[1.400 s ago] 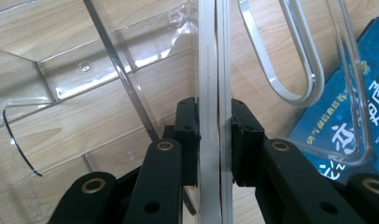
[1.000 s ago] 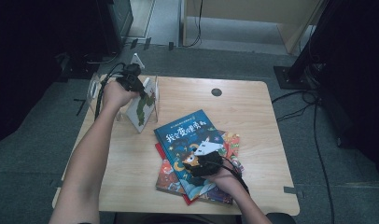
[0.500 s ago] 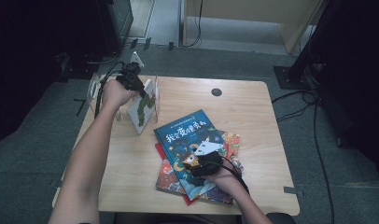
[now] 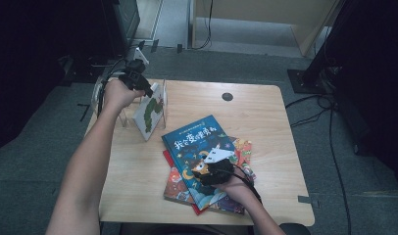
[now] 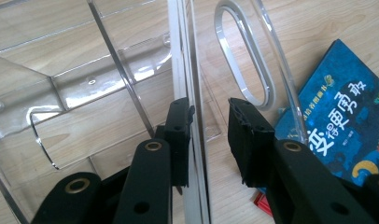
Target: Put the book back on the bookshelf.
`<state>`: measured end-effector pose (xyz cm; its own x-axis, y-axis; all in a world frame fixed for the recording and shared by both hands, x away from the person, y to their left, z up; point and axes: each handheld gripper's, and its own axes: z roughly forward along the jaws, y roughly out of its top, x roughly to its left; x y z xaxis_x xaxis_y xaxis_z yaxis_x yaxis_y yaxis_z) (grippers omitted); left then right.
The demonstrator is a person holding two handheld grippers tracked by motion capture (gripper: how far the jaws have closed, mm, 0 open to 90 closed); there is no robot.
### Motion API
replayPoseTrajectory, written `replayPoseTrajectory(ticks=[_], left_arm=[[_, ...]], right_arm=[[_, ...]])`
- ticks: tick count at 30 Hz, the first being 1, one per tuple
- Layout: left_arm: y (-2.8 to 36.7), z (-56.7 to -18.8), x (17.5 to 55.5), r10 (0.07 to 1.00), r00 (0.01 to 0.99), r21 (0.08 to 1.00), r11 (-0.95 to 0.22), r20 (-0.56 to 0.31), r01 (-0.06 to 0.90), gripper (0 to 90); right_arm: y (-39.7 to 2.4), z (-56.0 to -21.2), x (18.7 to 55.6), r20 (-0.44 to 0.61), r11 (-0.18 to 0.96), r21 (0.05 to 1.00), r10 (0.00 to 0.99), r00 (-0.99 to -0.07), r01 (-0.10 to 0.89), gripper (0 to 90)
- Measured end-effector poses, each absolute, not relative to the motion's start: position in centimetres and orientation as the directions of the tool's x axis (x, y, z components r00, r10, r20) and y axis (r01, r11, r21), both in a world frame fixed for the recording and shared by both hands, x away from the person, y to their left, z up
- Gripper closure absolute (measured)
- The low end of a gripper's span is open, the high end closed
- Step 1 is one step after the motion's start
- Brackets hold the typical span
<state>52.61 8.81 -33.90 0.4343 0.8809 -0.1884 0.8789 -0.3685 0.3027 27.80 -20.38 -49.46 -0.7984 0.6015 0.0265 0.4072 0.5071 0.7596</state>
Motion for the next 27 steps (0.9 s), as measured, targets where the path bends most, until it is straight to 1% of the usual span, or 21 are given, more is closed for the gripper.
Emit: replayPoseTrajectory(ticks=[10, 12, 15, 19, 24, 27], left_arm=[[8.9, -33.0, 51.6, 0.869, 0.453, 0.325, -0.378, -0.198, 0.867, 65.4], [9.0, -32.7, 51.3, 0.87, 0.453, 0.332, -0.375, -0.197, 0.865, 63.3], [9.1, -32.5, 50.7, 0.864, 0.459, 0.344, -0.375, -0.206, 0.861, 62.9], [8.9, -32.7, 49.8, 0.846, 0.491, 0.351, -0.404, -0.208, 0.845, 61.6], [9.2, -33.0, 49.1, 0.841, 0.49, 0.362, -0.393, -0.23, 0.845, 58.7], [9.0, -32.9, 48.4, 0.831, 0.508, 0.374, -0.408, -0.227, 0.833, 58.5]], right_arm=[[-20.4, -49.5, 27.8, 0.025, 0.507, 0.76, 0.602, -0.798, 0.406, 31.9], [-20.4, -49.4, 27.8, 0.023, 0.506, 0.76, 0.607, -0.795, 0.408, 32.8], [-20.4, -49.4, 27.8, 0.023, 0.501, 0.762, 0.613, -0.79, 0.411, 35.2], [-20.7, -49.4, 27.8, 0.027, 0.493, 0.764, 0.62, -0.784, 0.416, 37.7], [-20.8, -49.4, 28.0, 0.019, 0.493, 0.766, 0.624, -0.781, 0.412, 41.7], [-20.8, -49.3, 28.2, 0.038, 0.486, 0.765, 0.622, -0.782, 0.423, 42.5]])
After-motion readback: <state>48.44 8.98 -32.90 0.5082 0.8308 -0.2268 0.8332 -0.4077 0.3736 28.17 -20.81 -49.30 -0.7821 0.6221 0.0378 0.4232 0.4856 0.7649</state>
